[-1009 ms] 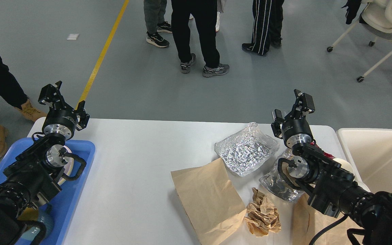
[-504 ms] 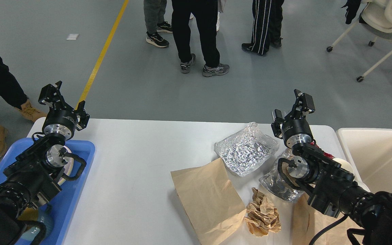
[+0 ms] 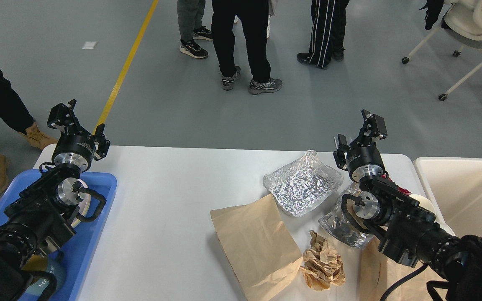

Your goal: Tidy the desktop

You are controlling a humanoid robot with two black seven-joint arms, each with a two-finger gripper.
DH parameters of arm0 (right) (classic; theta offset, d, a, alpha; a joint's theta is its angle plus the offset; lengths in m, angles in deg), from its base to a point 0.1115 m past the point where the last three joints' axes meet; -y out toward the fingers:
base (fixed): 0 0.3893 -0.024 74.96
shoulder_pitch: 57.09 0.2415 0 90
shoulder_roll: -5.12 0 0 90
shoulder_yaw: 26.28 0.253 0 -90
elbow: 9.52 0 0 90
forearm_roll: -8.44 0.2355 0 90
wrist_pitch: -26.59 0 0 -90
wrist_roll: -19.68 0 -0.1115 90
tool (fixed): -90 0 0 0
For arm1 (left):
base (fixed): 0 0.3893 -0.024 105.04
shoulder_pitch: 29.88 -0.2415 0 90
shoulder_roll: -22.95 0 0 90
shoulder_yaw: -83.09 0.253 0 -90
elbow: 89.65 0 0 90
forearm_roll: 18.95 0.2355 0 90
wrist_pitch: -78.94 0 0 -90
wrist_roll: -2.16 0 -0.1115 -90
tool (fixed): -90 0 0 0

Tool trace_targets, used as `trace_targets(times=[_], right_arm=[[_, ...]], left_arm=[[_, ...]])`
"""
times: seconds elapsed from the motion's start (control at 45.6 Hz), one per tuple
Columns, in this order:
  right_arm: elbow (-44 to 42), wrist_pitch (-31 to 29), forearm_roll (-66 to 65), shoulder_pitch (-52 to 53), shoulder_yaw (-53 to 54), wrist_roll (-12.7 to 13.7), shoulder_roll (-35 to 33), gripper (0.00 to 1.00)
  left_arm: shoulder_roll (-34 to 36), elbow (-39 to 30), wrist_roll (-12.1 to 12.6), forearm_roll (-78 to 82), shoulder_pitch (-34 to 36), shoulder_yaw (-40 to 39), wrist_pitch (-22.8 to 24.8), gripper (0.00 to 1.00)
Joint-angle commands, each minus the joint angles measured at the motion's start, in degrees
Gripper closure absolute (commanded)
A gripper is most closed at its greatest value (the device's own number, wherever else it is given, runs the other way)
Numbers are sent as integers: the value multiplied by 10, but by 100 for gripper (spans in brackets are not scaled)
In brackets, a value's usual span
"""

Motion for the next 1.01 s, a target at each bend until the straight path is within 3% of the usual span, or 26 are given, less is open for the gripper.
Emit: trace_targets(times=[0.0,0.373,0.702,0.987], right_arm=[[0,0,0,0,0,0,0,0],[9,0,0,14,0,3,-6,0],[4,-1,0,38,4,3,-73,0],[1,-1,0,36,10,2,-81,0]], left_arm=[[0,0,0,0,0,0,0,4],[0,0,0,0,0,0,0,4],[0,0,1,0,0,0,0,4],[0,0,0,0,0,0,0,4]])
